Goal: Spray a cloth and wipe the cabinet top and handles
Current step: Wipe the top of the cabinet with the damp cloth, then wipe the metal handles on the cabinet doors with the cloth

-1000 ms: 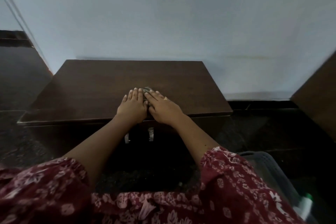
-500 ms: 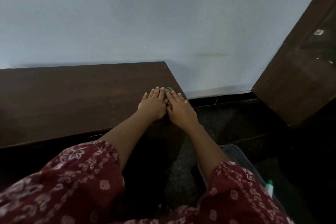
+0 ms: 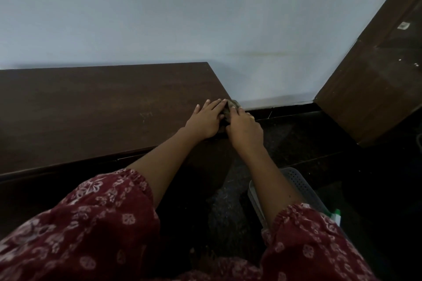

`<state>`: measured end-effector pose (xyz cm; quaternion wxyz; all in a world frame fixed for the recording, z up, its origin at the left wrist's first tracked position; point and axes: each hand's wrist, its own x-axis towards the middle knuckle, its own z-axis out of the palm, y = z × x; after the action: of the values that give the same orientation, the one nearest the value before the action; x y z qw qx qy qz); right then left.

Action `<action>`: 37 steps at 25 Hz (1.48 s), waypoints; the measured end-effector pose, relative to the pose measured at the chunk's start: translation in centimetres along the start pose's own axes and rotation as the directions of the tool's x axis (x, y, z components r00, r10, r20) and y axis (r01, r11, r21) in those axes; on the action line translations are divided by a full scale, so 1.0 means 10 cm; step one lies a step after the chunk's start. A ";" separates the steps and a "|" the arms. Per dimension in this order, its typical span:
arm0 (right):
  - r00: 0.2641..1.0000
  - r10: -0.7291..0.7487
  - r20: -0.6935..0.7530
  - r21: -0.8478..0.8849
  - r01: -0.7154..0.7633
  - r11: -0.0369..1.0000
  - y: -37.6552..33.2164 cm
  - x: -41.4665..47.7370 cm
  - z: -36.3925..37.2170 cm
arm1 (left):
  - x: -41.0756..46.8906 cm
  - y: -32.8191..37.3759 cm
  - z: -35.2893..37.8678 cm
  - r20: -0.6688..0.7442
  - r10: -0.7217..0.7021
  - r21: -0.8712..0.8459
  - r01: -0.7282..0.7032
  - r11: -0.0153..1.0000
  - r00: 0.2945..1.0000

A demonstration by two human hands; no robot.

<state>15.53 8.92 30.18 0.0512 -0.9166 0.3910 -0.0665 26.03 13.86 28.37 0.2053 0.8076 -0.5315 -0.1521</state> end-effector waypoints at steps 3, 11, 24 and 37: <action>0.993 0.082 -0.090 0.149 -0.068 0.987 0.00 -0.22 -0.10 | -0.24 0.02 0.07 -0.087 0.081 -0.065 -0.087 0.994 0.993; 0.916 0.028 0.401 0.835 -0.352 -0.423 -0.35 -1.20 0.02 | -1.54 -0.08 0.38 -0.341 -0.288 -0.794 -0.110 0.598 0.895; 0.876 -0.150 0.458 0.889 -0.449 0.087 -0.83 -1.58 1.21 | -2.33 -0.60 0.93 -0.151 -0.741 -0.974 0.030 0.225 0.654; 0.996 0.081 0.049 0.960 -0.069 0.271 -1.33 -1.14 1.42 | -1.92 -0.97 0.82 -0.479 -0.686 -0.819 0.003 0.574 0.548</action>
<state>19.49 26.91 17.23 0.5938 -0.6812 0.3149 -0.2903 22.50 33.59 17.00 0.6779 0.7287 -0.0887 -0.0391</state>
